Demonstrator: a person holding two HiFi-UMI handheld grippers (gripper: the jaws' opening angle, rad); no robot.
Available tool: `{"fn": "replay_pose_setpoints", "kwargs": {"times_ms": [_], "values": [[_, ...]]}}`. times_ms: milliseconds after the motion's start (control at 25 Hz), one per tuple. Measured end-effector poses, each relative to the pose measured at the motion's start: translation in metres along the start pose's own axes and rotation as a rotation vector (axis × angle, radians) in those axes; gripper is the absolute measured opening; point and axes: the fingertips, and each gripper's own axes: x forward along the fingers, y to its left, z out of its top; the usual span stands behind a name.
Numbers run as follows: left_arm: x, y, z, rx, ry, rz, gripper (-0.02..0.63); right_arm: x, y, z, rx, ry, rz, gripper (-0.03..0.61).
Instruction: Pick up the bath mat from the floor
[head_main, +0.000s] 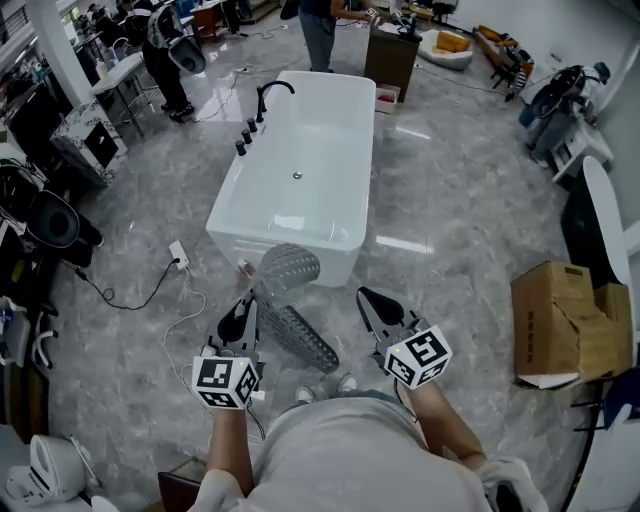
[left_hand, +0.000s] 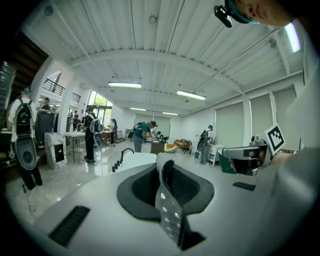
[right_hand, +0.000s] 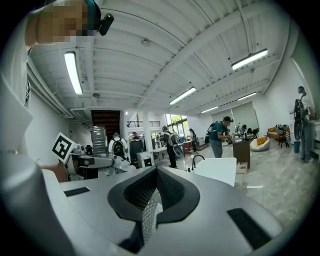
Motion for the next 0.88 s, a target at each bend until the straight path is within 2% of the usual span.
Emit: {"fn": "replay_pose_setpoints", "kwargs": {"times_ms": [120, 360, 480, 880], "values": [[-0.001, -0.004, 0.015, 0.041, -0.050, -0.018, 0.054, -0.005, -0.004, 0.012, -0.009, -0.025, -0.007, 0.026], [-0.008, -0.004, 0.035, 0.035, -0.114, -0.035, 0.054, -0.012, -0.004, 0.035, -0.033, -0.067, -0.003, 0.026], [-0.011, -0.005, 0.041, 0.068, -0.119, -0.043, 0.054, -0.013, -0.001, 0.041, -0.040, -0.077, -0.005, 0.026], [-0.014, 0.007, 0.027, 0.031, -0.077, -0.047, 0.041, -0.002, 0.008, 0.032, -0.035, -0.057, -0.006, 0.026]]}}
